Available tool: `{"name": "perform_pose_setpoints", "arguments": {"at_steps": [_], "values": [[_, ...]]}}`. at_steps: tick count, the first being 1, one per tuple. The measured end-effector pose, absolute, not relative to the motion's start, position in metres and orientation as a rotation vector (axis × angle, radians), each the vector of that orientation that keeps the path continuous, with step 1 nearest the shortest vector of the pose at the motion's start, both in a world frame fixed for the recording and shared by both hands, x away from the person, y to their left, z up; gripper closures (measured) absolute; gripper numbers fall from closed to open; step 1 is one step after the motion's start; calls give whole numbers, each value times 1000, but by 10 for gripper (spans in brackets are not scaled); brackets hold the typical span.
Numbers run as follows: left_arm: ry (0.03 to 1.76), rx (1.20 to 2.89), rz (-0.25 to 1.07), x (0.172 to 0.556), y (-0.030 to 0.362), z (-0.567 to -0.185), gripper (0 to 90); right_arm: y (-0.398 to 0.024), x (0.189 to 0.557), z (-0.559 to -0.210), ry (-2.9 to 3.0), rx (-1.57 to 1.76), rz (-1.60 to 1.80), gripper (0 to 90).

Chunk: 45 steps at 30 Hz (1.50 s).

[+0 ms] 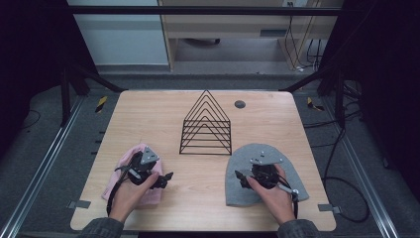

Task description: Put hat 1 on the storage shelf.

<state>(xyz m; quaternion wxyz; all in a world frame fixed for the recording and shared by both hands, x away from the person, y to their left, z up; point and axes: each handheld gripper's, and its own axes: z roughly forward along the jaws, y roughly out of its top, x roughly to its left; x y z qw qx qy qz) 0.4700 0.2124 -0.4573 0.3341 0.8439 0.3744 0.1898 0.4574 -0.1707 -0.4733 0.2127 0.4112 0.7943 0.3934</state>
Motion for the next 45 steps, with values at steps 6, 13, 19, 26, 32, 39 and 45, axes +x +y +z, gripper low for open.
{"name": "perform_pose_setpoints", "arguments": {"at_steps": [6, 13, 19, 26, 32, 39, 45], "values": [[987, 2212, 479, 472, 218, -459, 77, -180, 456, -476, 2218, 1189, 1035, 221], [981, 2229, 507, 470, 223, -457, 79, -175, 456, -479, 2265, 1218, 997, 162], [965, 2268, 513, 470, 238, -451, 67, -171, 453, -478, 2283, 1189, 978, 138], [1012, 2296, 543, 484, 268, -438, 66, -173, 447, -475, 2276, 1173, 1003, 146], [1078, 2293, 550, 490, 305, -428, 84, -173, 444, -470, 2260, 1161, 1030, 219], [1076, 2342, 525, 499, 321, -421, 183, -172, 440, -470, 2277, 1156, 1019, 301], [1101, 2365, 531, 509, 328, -422, 221, -173, 441, -471, 2280, 1172, 1002, 307]]}}
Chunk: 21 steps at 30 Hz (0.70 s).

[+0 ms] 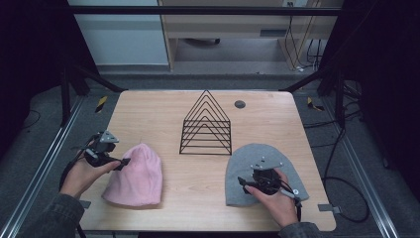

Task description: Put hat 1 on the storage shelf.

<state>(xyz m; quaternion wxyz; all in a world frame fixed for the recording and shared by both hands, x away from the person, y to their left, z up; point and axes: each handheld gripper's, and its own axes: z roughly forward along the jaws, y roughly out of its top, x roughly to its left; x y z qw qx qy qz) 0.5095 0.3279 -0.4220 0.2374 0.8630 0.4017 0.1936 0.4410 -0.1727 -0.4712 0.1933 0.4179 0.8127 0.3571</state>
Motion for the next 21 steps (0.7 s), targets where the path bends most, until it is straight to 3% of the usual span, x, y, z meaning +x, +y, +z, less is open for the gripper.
{"name": "perform_pose_setpoints", "arguments": {"at_steps": [10, 11, 13, 14, 16, 21], "values": [[1121, 2358, 412, 531, 324, -437, 364, -171, 441, -474, 2301, 1171, 980, 307], [1114, 2362, 405, 532, 323, -437, 450, -170, 441, -474, 2306, 1168, 984, 306], [1100, 2365, 388, 536, 319, -439, 501, -170, 441, -474, 2308, 1164, 981, 306], [1093, 2374, 384, 537, 319, -439, 664, -170, 442, -474, 2310, 1159, 984, 305], [1089, 2350, 373, 536, 317, -436, 777, -170, 441, -474, 2310, 1161, 987, 304], [1072, 2286, 433, 522, 313, -416, 823, -169, 441, -474, 2305, 1158, 988, 304]]}}
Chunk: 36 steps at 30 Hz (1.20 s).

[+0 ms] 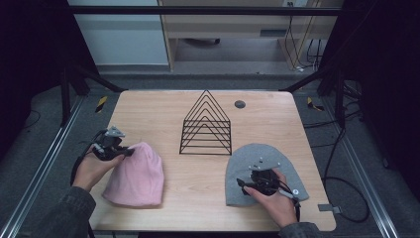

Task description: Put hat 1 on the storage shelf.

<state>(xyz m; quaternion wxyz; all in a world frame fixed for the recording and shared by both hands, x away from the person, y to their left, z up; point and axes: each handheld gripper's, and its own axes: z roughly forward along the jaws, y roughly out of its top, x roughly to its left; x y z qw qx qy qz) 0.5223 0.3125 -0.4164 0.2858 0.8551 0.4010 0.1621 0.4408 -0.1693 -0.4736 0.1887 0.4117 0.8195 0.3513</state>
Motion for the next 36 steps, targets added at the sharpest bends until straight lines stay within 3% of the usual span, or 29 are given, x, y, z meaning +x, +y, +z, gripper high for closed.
{"name": "perform_pose_setpoints", "arguments": {"at_steps": [16, 36], "values": [[895, 2147, 635, 479, 285, -317, 837, -163, 438, -466, 2279, 1112, 1050, 276], [809, 2031, 627, 500, 255, -256, 838, -87, 448, -385, 2282, 874, 1153, 393]]}}
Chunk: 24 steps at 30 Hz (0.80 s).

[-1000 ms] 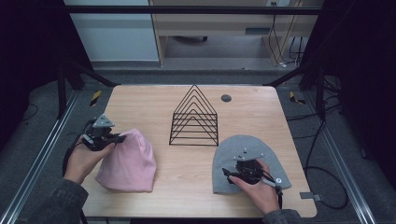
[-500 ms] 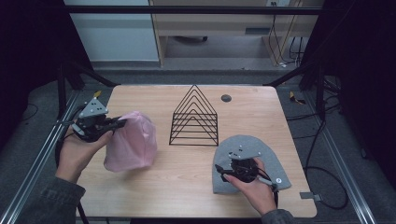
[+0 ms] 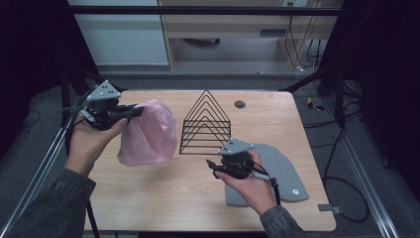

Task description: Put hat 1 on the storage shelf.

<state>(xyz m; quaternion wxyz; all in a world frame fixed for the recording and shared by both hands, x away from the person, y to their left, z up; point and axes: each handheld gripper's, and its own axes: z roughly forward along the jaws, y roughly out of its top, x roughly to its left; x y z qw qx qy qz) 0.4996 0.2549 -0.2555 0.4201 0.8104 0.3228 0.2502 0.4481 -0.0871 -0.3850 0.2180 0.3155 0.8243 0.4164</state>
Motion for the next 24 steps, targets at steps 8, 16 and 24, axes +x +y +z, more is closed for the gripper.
{"name": "perform_pose_setpoints", "arguments": {"at_steps": [8, 16, 24], "values": [[777, 2038, 646, 502, 233, -235, 838, -70, 455, -352, 2260, 826, 1174, 437], [745, 2041, 653, 504, 222, -228, 838, -62, 461, -337, 2238, 820, 1221, 456], [723, 2036, 645, 503, 208, -216, 837, -56, 462, -328, 2232, 806, 1226, 466]]}}
